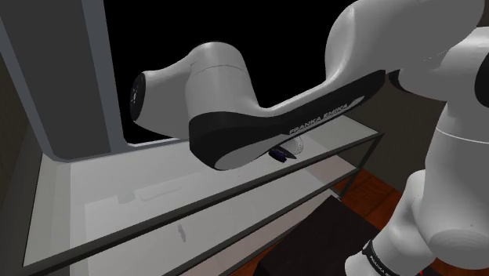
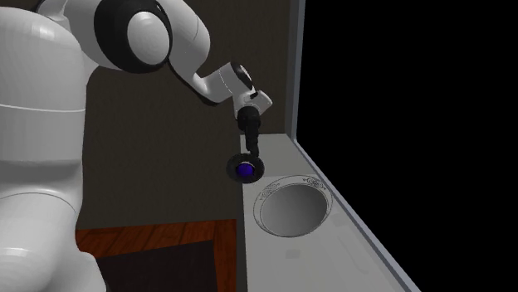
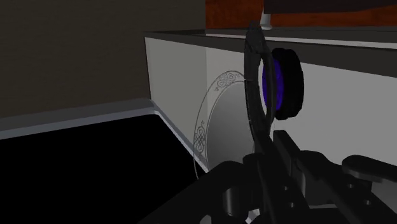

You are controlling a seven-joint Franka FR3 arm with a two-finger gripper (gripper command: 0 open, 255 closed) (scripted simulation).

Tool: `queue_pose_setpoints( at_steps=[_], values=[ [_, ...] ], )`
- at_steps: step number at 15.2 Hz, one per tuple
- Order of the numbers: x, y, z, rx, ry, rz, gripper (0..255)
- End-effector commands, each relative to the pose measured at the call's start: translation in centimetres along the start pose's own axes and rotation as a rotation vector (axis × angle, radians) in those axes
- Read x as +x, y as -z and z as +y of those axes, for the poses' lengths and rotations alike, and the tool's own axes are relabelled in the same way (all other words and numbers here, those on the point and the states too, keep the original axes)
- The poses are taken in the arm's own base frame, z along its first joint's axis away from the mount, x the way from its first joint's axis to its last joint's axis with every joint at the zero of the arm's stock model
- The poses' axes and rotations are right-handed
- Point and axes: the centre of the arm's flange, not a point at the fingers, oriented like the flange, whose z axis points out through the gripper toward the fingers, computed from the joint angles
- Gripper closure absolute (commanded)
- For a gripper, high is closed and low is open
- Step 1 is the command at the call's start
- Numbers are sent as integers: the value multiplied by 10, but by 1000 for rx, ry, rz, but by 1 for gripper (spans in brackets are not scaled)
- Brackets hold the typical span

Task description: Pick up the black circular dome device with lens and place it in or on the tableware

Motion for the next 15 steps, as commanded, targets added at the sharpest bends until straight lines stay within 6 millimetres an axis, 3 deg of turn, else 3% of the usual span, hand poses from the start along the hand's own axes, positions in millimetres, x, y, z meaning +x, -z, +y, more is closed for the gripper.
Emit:
queue_pose_setpoints(
  at_steps=[1, 4, 5, 6, 10, 15],
  values=[
    [-1, 5, 9, 0, 0, 0, 255],
    [-1, 12, 23, 0, 0, 0, 255],
    [-1, 9, 18, 0, 0, 0, 255],
    [-1, 9, 18, 0, 0, 0, 0],
    [-64, -21, 83, 406, 149, 116, 0],
    [-65, -42, 77, 428, 157, 122, 0]
  ],
)
